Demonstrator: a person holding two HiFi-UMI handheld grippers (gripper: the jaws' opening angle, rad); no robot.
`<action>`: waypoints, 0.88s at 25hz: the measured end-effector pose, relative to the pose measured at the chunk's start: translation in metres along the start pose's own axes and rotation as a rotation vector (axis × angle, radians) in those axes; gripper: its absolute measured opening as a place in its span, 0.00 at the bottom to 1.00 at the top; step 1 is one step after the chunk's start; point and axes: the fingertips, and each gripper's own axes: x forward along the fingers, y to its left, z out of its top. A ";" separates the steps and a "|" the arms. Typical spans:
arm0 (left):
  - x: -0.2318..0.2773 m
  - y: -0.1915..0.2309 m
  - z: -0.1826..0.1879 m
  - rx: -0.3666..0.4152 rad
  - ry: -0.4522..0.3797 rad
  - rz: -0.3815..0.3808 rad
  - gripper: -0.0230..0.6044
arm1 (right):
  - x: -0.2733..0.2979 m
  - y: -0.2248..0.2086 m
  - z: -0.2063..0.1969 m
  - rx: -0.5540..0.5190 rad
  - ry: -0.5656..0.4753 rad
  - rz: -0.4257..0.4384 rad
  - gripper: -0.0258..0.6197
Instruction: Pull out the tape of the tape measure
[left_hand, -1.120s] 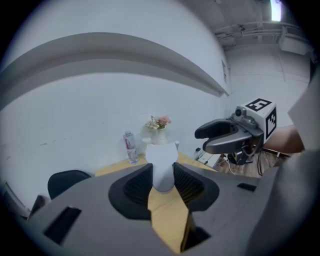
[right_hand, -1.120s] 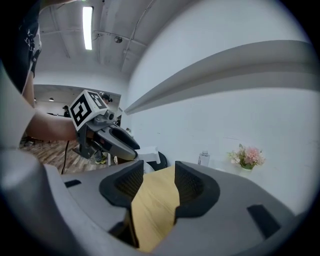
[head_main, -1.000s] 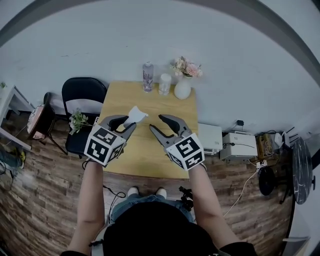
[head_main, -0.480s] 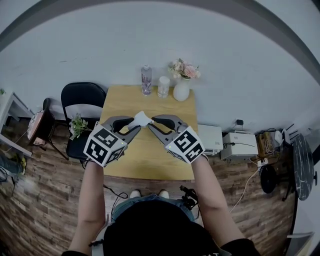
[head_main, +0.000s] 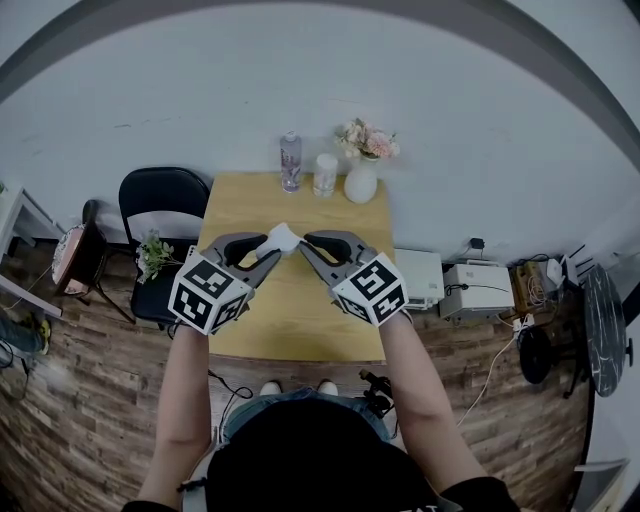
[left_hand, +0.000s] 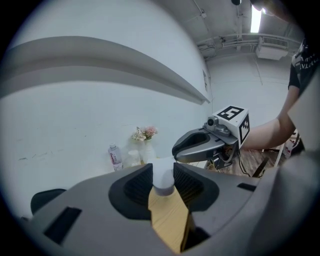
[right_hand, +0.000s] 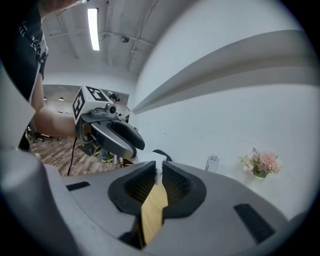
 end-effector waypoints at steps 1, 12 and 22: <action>0.000 0.001 0.001 0.005 -0.006 0.006 0.25 | 0.000 -0.001 0.000 0.018 -0.005 -0.001 0.11; -0.006 0.002 0.005 0.010 -0.064 -0.023 0.25 | 0.006 0.005 -0.012 0.133 0.003 0.071 0.13; -0.002 0.004 -0.008 0.005 -0.012 -0.016 0.26 | -0.001 0.001 0.006 0.121 -0.066 0.052 0.11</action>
